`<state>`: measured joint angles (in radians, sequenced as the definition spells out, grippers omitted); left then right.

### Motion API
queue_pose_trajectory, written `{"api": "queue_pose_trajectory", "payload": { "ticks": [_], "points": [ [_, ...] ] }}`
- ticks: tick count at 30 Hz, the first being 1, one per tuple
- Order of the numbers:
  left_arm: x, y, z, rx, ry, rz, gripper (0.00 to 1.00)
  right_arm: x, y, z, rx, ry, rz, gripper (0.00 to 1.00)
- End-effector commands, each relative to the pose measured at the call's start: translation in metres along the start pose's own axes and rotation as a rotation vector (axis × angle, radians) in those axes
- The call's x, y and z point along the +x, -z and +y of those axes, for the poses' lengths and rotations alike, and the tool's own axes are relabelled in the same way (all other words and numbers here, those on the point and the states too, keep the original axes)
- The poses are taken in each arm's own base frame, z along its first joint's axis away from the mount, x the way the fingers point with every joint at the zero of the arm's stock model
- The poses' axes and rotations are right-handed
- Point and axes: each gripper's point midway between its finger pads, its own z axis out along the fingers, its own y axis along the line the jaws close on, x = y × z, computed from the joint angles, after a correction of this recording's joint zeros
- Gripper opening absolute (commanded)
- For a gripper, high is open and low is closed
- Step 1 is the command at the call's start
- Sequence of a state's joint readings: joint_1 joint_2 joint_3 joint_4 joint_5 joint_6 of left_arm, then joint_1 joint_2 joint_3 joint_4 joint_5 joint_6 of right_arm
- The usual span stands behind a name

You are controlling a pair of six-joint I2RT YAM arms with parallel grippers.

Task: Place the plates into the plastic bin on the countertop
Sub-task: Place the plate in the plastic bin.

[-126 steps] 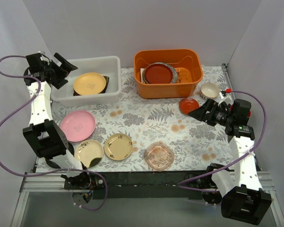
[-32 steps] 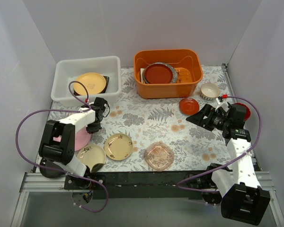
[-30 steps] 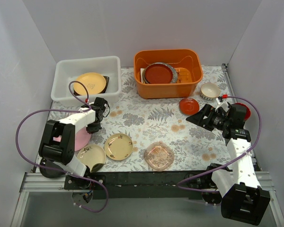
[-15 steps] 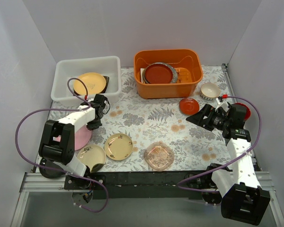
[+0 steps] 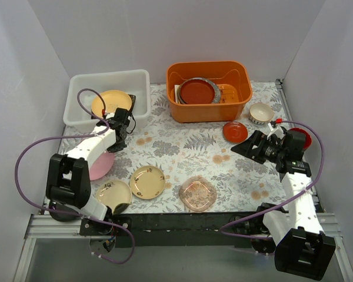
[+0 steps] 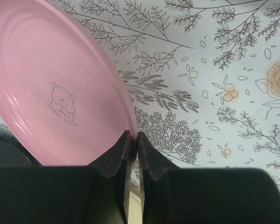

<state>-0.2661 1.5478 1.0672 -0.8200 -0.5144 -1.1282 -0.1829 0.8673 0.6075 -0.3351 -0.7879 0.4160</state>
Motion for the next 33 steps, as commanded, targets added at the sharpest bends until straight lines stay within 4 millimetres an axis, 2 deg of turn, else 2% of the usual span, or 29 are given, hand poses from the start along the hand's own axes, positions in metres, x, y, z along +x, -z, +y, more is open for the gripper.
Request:
{"api": "queue_pose_trajectory", "payload": {
  "ticks": [1,7,11,17,24,25,26,28,31,33],
  "points": [
    [-0.027,0.032,0.012,0.011,0.058,-0.089,0.0,-0.005,0.001,0.004,-0.018,0.032,-0.025,0.98],
    [-0.043,0.056,0.017,0.032,0.087,-0.12,0.0,-0.004,0.001,0.003,-0.017,0.033,-0.023,0.98],
    [-0.062,0.073,0.018,0.05,0.1,-0.159,0.0,-0.003,0.0,0.002,-0.018,0.032,-0.023,0.98],
    [-0.08,0.077,0.016,0.04,0.072,-0.181,0.0,-0.002,0.0,0.001,-0.017,0.027,-0.023,0.98],
    [-0.121,0.089,0.009,0.041,0.035,-0.243,0.0,-0.001,0.001,0.001,-0.014,0.03,-0.021,0.98],
    [-0.133,0.097,0.009,0.047,0.049,-0.271,0.0,-0.001,0.001,0.001,-0.013,0.029,-0.021,0.98],
    [-0.137,0.094,0.007,0.039,0.03,-0.269,0.0,-0.001,0.0,0.001,-0.013,0.029,-0.018,0.98],
    [-0.152,0.103,0.005,0.047,0.039,-0.298,0.0,-0.001,0.001,0.001,-0.014,0.03,-0.02,0.98],
    [-0.163,0.1,0.001,0.035,0.015,-0.304,0.0,-0.001,0.0,-0.001,-0.009,0.03,-0.019,0.98],
    [-0.176,0.107,-0.001,0.042,0.019,-0.332,0.0,-0.001,0.0,-0.001,-0.006,0.03,-0.018,0.98]
  ]
}}
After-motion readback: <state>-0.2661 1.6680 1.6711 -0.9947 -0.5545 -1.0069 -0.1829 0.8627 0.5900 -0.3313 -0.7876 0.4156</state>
